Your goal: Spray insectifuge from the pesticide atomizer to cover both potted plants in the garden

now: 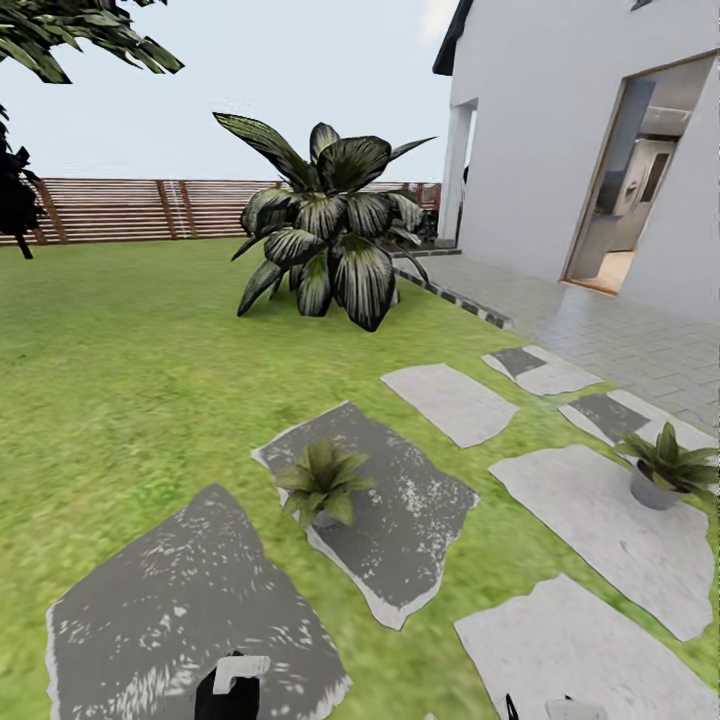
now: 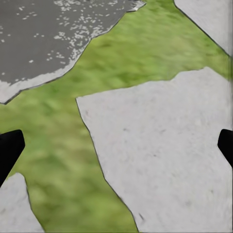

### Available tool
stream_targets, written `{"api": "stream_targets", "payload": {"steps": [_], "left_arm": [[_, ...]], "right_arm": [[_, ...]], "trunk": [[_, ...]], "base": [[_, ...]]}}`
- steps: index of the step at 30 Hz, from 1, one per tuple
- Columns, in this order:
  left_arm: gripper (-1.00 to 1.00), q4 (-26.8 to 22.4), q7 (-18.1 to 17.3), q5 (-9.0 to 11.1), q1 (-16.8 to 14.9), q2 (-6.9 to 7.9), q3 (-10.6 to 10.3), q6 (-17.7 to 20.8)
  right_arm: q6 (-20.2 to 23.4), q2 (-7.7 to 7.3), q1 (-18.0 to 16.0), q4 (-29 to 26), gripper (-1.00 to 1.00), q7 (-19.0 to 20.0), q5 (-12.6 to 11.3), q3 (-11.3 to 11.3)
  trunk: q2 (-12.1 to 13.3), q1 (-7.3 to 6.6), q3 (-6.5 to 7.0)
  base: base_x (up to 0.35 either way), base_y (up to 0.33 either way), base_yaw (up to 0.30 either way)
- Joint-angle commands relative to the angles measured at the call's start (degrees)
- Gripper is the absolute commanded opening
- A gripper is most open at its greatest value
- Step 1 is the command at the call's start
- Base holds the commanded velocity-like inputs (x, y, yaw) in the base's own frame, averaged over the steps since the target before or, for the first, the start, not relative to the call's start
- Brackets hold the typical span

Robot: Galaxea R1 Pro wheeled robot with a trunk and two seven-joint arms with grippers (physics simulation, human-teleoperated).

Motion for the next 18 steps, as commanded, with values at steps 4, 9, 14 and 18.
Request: {"api": "stream_targets", "payload": {"steps": [4, 9, 14, 18], "left_arm": [[-1.00, -0.01, 0.16, 0.11, -0.03, 0.03, -0.22, -0.20], [-1.00, -0.74, -0.12, -0.54, -0.14, 0.12, -0.82, -0.15], [-1.00, -0.41, -1.17, -4.53, -0.86, 2.79, -0.92, -0.15], [-1.00, -0.42, -7.25, -10.10, -1.01, 4.79, -0.91, 0.16]], "right_arm": [[-0.10, 0.00, -0.04, 0.04, 1.00, -0.20, 0.22, 0.05], [0.06, 0.05, -0.04, -0.41, 1.00, 0.01, 0.34, 0.28], [0.24, -0.37, -0.23, -3.17, 1.00, 0.19, 6.35, 3.57], [0.32, -0.49, -2.21, -3.78, 1.00, 0.75, 16.72, 4.92]], "trunk": [[-0.02, 0.00, -0.05], [-0.02, 0.00, -0.05], [-0.02, 0.00, -0.05], [-0.02, 0.00, -0.05]], "base": [[0.120, -0.262, 0.177], [0.118, -0.176, 0.134], [0.019, -0.025, 0.015], [0.002, -0.003, 0.002]]}}
